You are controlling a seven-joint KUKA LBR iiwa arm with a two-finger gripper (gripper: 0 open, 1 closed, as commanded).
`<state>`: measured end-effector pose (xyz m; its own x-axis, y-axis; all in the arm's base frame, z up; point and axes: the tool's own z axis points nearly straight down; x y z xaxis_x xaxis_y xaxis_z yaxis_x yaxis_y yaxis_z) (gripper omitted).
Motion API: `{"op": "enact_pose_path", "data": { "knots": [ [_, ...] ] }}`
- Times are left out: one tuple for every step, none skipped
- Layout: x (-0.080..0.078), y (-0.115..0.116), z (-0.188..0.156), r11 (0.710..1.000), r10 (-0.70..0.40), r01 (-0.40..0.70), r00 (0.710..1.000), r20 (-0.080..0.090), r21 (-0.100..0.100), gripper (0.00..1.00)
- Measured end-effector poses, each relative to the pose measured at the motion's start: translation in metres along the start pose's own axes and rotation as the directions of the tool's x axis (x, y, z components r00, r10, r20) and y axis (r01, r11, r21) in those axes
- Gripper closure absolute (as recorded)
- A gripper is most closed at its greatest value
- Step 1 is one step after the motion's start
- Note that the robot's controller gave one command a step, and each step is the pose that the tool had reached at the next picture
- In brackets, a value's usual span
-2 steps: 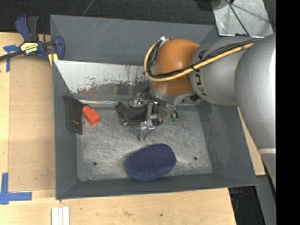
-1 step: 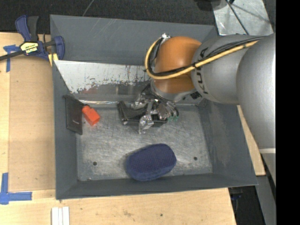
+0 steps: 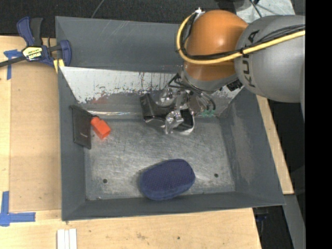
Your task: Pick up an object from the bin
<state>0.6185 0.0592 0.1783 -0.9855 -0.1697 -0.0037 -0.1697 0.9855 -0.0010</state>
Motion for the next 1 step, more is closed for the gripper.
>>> {"op": "enact_pose_path", "data": {
  "knots": [
    [-0.0038, -0.0086, -0.0674, 1.000, 0.006, -0.006, 1.000, 0.000, 0.000, 1.00]
  ]
}}
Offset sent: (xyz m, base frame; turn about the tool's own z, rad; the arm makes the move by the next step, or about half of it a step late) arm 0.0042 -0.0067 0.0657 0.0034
